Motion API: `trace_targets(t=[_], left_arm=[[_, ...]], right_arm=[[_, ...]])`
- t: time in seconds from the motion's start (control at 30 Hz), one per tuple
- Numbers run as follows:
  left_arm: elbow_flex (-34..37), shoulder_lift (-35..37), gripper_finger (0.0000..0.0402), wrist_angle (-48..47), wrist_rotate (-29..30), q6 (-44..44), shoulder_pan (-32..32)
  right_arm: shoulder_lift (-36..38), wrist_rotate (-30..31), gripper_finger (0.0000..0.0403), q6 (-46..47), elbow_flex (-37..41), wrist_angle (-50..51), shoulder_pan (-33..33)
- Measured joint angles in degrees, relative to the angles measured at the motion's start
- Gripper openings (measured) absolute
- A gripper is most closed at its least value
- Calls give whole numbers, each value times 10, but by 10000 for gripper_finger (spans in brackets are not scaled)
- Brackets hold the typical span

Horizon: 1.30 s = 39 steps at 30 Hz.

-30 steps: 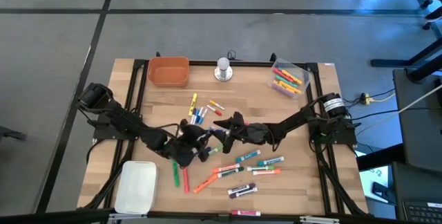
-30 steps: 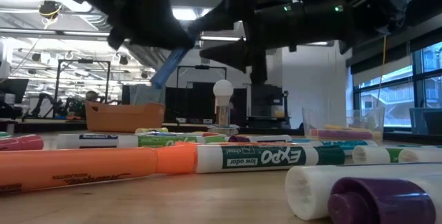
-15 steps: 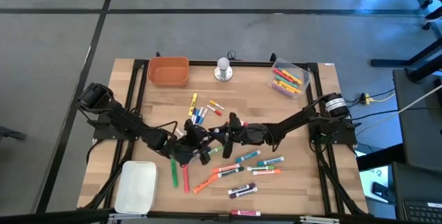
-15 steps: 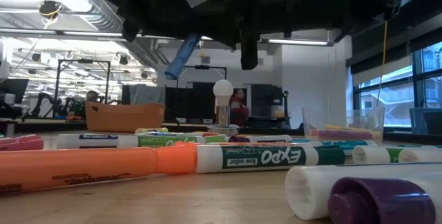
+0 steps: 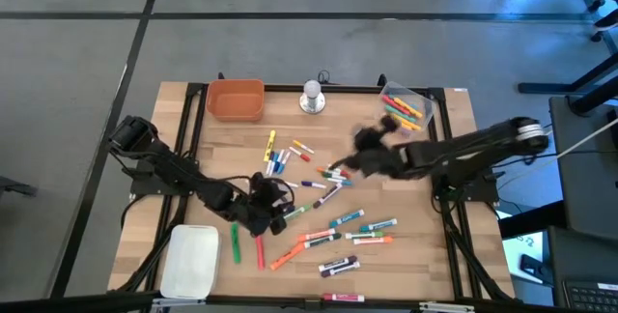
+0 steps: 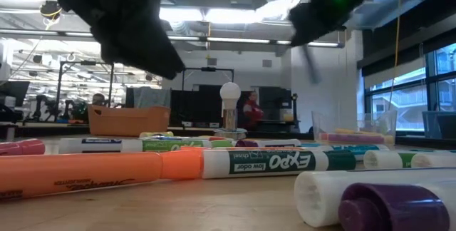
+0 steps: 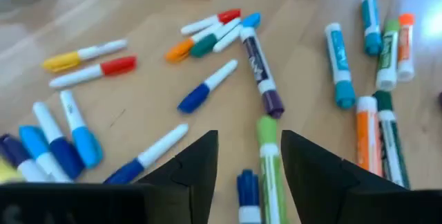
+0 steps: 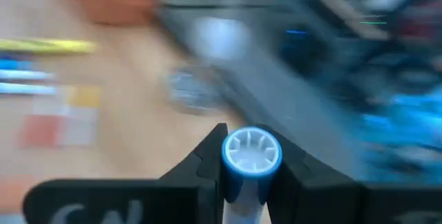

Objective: Pick & Place Markers
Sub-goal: Put the large blue highlighter pen into the transparent bin, then put the large green highlighter pen into the transparent bin

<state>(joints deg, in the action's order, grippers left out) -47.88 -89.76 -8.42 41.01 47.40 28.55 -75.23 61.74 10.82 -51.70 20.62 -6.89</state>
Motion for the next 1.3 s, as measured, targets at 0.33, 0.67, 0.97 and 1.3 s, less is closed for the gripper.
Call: trace_targets(t=[0.33,0.67,0.97,1.3], left_arm=[[0,0,147,-22,88,10,15],[0,-1,147,-56,86,7,13],[0,-1,147,-115,19,74,13],[-8,21,155,-235,-422,212,11]], right_arm=[[60,-26,65,40,44,181,283],[19,-104,135,11,92,75,398],[16,-230,246,34,99,81,406],[77,-494,261,109,115,-174,229]])
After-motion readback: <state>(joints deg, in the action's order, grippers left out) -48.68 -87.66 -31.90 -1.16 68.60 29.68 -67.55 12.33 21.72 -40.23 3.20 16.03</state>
